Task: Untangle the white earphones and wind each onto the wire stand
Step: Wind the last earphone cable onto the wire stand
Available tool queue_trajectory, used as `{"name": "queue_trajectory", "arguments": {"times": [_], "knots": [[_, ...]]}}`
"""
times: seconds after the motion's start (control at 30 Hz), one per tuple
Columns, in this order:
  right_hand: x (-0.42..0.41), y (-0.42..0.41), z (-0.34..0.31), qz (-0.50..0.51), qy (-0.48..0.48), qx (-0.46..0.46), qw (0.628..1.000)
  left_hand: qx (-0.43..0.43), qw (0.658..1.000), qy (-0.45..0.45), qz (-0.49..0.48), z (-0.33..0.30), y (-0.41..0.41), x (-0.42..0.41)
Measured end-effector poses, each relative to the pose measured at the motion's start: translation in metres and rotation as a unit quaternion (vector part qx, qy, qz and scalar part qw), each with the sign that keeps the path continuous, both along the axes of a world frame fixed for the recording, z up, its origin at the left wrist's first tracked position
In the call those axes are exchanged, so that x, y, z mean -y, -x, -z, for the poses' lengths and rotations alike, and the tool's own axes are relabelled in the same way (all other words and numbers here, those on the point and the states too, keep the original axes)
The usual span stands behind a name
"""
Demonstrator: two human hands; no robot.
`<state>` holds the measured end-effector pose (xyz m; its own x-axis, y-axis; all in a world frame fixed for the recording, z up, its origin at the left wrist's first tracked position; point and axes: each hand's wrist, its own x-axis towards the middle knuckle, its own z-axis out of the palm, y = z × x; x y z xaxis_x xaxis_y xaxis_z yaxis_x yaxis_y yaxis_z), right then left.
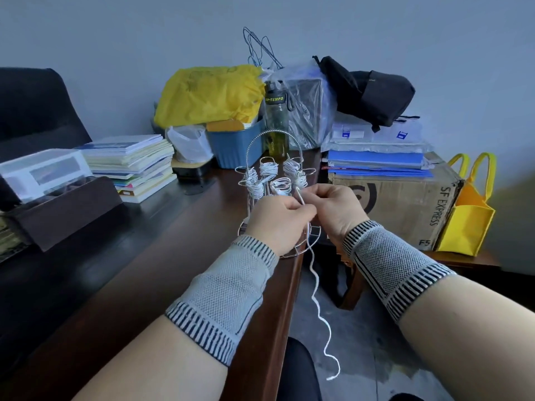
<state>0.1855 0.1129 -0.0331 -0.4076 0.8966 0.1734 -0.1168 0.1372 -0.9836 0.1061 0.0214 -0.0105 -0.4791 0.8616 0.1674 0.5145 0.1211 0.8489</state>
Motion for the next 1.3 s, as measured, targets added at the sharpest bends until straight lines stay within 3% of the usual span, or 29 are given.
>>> {"name": "queue_trajectory", "arguments": {"times": [0.1,0.17,0.27,0.57,0.83,1.3], "knots": [[-0.003,0.003,0.0,0.0,0.016,-0.009,1.0,0.029,1.0,-0.01,0.003,-0.016,0.012,-0.001],[-0.006,0.004,0.0,0.011,0.023,-0.002,1.0,-0.089,0.995,-0.025,-0.025,-0.029,0.025,-0.002],[-0.008,0.006,-0.001,0.035,0.015,0.024,0.999,-0.271,0.959,-0.014,-0.087,-0.039,0.045,-0.01],[-0.007,0.02,-0.008,0.105,-0.055,0.128,0.985,-0.381,0.911,0.044,-0.15,-0.025,0.044,-0.019],[-0.008,0.026,-0.013,0.137,-0.07,0.162,0.975,-0.26,0.947,0.051,-0.181,-0.017,0.038,-0.024],[-0.005,0.022,-0.011,0.126,-0.022,0.123,0.984,-0.056,0.989,-0.046,-0.129,0.012,0.038,-0.002]]}}
